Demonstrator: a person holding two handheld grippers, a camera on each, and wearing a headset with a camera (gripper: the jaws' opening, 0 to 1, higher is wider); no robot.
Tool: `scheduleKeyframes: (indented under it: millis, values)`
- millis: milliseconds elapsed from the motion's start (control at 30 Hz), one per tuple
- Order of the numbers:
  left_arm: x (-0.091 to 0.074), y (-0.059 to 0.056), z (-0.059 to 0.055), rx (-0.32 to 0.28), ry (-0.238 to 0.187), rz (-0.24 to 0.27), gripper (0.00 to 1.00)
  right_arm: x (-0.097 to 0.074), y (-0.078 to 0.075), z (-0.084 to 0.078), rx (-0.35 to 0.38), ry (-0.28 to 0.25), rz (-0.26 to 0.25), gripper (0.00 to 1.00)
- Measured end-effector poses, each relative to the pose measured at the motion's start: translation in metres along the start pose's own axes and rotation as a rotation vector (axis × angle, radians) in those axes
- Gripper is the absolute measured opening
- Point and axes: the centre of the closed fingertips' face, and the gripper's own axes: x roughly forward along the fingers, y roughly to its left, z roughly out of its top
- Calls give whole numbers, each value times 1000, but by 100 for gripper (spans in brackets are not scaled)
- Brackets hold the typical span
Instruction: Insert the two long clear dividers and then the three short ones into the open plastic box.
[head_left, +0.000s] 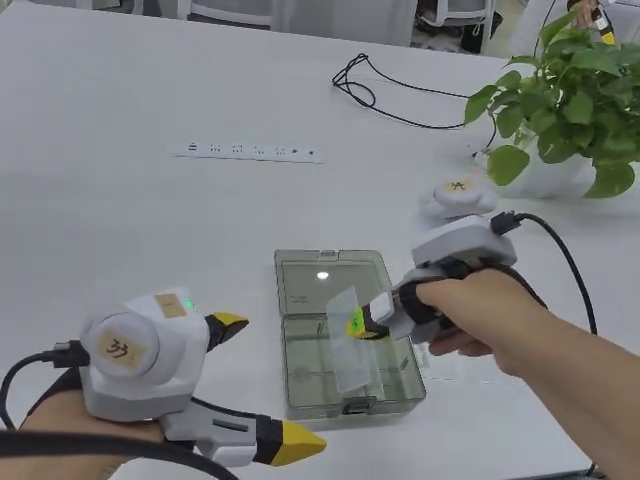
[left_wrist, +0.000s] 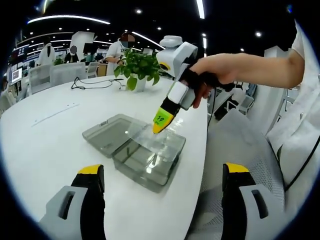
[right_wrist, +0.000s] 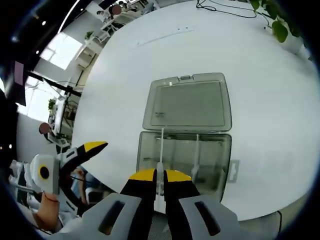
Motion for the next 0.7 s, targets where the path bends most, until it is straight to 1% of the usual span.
scheduleKeyframes:
  millis: [267, 300, 400, 467, 700]
  values:
    - [2, 2, 1, -16, -13, 2, 100, 9, -6, -2, 8, 38, -23, 7]
    - [2, 2, 1, -17, -15, 3, 100, 11, -7, -2, 13, 44, -18, 7]
    - [2, 2, 0, -23, -15, 1, 100, 14, -10, -2, 8, 48, -26, 7]
    - [3, 1, 0, -25, -14, -1, 100, 15, -8, -2, 7, 51, -28, 7]
    - [4, -1, -1, -33, -16, -5, 100, 19, -11, -2, -10, 52, -40, 7]
